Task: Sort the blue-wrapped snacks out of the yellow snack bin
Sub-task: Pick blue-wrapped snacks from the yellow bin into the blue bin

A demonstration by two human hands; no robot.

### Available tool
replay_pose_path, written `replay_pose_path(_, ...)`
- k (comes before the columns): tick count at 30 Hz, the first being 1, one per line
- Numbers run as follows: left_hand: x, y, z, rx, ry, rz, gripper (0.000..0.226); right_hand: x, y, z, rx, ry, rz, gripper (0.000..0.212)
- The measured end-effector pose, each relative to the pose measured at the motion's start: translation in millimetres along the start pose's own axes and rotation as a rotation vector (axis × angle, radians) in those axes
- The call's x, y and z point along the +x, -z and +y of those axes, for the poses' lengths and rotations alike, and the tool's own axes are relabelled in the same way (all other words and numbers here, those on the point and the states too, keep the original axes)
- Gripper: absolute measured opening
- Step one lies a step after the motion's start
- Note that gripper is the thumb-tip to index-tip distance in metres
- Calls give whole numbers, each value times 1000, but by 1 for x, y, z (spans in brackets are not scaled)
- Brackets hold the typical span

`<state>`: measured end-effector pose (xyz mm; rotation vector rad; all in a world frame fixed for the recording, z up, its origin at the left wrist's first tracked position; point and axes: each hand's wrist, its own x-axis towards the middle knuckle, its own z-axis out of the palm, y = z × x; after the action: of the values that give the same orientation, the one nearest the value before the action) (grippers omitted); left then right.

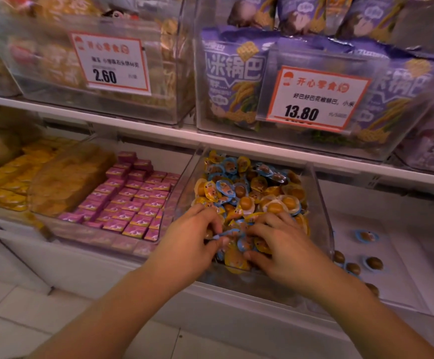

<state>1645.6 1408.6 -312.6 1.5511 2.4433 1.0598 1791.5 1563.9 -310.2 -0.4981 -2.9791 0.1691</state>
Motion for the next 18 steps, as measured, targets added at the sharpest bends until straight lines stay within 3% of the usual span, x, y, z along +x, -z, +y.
replay_pose_path(4, 3, -2, 4, -273, 122, 106, 24, 1, -1, 2, 285, -55, 170, 38)
replay_pose_path(7, 7, -5, 10, -445, 162, 148, 22, 7, 3, 2, 556, -219, 340, 32)
replay_pose_path(15, 13, -13, 16, -553, 180, 176, 22, 3, 21, 4, 1019, -362, 380, 25)
replay_pose_path(16, 14, -14, 16, -563, 175, 176, 23, 1, 25, 5, 1057, -366, 394, 27)
replay_pose_path(18, 15, -14, 15, -563, 169, 176, 23, -4, 27, 10, 792, -299, 428, 34)
